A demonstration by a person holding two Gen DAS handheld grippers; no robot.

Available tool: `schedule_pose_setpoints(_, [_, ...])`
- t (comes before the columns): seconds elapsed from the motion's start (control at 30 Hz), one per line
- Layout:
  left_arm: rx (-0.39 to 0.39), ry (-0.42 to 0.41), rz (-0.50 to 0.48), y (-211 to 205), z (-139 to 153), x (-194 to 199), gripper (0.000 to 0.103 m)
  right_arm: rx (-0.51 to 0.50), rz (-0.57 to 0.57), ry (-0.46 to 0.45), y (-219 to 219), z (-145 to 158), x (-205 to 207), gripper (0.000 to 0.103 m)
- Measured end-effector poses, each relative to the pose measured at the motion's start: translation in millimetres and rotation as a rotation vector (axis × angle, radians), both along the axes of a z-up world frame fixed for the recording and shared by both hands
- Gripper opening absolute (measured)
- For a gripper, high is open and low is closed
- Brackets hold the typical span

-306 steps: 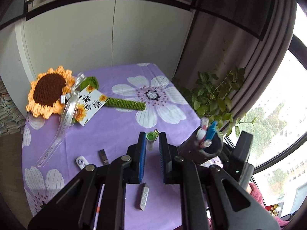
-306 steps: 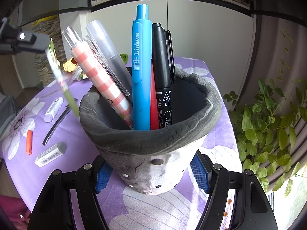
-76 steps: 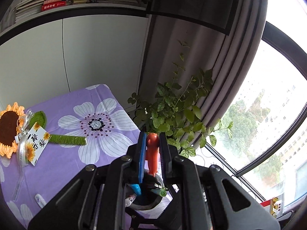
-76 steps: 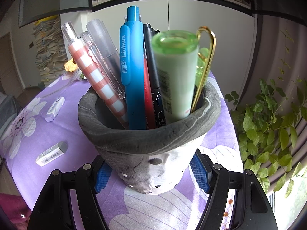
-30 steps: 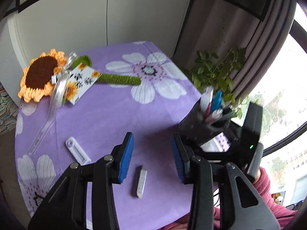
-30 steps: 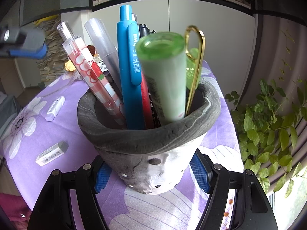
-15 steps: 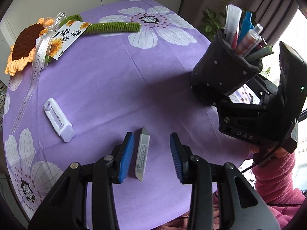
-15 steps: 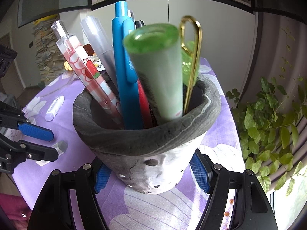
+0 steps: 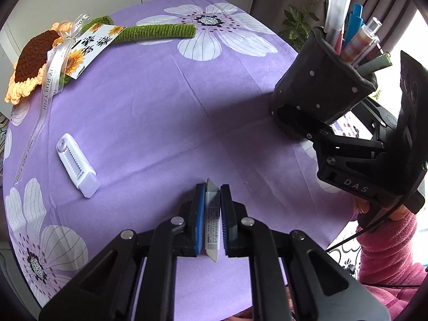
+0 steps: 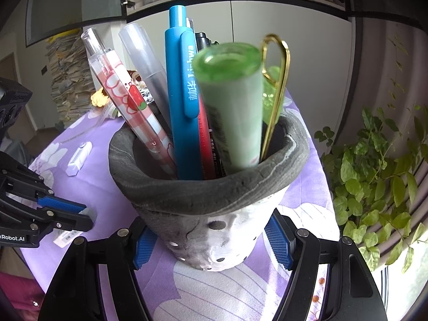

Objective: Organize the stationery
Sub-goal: 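Grasp the small white stick with the left gripper, then lift the white stick with the left gripper and insert it into the cup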

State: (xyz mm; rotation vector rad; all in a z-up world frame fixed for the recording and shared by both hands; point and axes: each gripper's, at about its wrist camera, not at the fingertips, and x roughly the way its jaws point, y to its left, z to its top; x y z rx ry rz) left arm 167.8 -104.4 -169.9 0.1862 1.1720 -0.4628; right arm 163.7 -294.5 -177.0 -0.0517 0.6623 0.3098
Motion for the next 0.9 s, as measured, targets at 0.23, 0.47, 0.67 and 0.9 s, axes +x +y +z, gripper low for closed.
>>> schedule_pose_setpoints(0.23, [-0.052, -0.023, 0.004, 4.9, 17.7, -3.0, 0.009, -0.024, 0.007, 0.013, 5.2, -0.7, 0.5, 0.073])
schedule_pose_setpoints(0.47, [-0.102, -0.085, 0.020, 11.0, 46.3, -4.9, 0.009, -0.033, 0.010, 0.013, 6.5, -0.7, 0.3, 0.073])
schedule_pose_setpoints(0.67, [-0.170, -0.178, -0.023, 3.5, 91.7, -11.7, 0.009, -0.033, 0.010, 0.013, 6.6, -0.7, 0.3, 0.073])
schedule_pose_setpoints(0.9, [-0.288, -0.343, -0.120, -16.7, 166.2, -23.3, 0.009, -0.041, 0.012, 0.011, 6.1, -0.9, 1.7, 0.073])
